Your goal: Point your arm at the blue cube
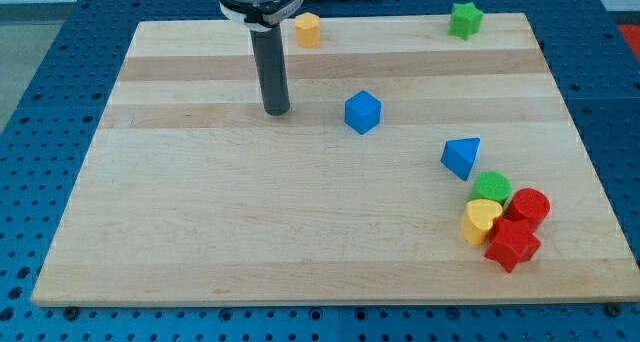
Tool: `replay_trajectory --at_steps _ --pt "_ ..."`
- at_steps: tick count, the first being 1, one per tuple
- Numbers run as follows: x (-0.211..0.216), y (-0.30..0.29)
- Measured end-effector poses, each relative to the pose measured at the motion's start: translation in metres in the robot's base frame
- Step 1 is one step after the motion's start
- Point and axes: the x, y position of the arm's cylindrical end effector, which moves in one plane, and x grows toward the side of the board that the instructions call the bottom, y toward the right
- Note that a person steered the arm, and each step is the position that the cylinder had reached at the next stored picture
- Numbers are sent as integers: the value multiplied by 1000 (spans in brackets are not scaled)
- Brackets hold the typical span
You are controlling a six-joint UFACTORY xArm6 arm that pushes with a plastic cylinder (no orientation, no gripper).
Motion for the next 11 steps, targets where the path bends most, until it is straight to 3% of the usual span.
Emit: replay_trajectory --at_steps 2,7,8,10,11 --pt "48 51" --pt "56 51" --pt "52 42" --pt "-36 50" --pt "-37 51"
